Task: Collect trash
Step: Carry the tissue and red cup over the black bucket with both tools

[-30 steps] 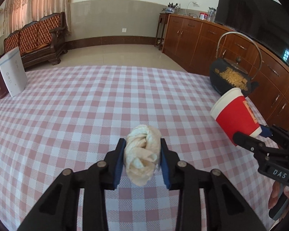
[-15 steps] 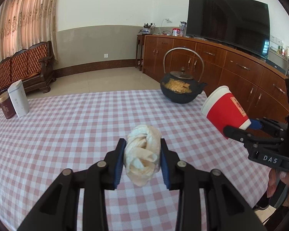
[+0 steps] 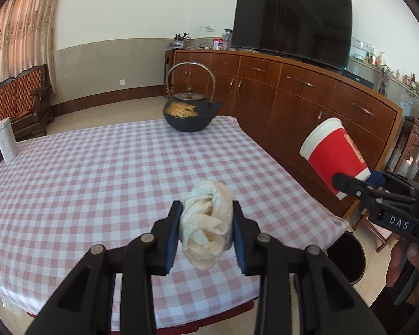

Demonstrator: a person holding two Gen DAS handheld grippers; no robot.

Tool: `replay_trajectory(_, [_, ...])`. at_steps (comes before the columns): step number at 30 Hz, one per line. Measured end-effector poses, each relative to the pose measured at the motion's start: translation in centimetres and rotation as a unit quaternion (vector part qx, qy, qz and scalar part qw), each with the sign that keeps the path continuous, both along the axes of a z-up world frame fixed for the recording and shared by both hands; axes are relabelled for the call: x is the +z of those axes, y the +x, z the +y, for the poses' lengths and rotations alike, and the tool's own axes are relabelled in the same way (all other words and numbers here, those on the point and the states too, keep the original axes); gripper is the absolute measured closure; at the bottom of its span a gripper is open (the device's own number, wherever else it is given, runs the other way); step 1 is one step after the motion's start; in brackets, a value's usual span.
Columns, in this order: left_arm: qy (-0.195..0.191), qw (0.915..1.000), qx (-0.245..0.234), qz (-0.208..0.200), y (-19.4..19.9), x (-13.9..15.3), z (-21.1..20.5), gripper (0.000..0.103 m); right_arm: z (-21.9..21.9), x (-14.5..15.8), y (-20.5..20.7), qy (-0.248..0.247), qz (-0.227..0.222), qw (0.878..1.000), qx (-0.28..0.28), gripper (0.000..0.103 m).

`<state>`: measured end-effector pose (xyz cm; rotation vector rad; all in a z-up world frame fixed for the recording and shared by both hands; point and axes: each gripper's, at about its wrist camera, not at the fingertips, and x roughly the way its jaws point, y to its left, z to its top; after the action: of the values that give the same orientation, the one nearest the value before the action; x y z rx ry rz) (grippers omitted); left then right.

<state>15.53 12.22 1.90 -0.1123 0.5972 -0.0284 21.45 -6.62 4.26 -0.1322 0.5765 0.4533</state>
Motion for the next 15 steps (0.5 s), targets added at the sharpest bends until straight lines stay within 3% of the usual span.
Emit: replay_trajectory(15, [0.010, 0.9957, -0.093, -0.002, 0.5, 0.3, -9.5, 0.068, -10.0, -1.6, -3.6, 0.009, 0.010, 0.995, -0.102, 0.043])
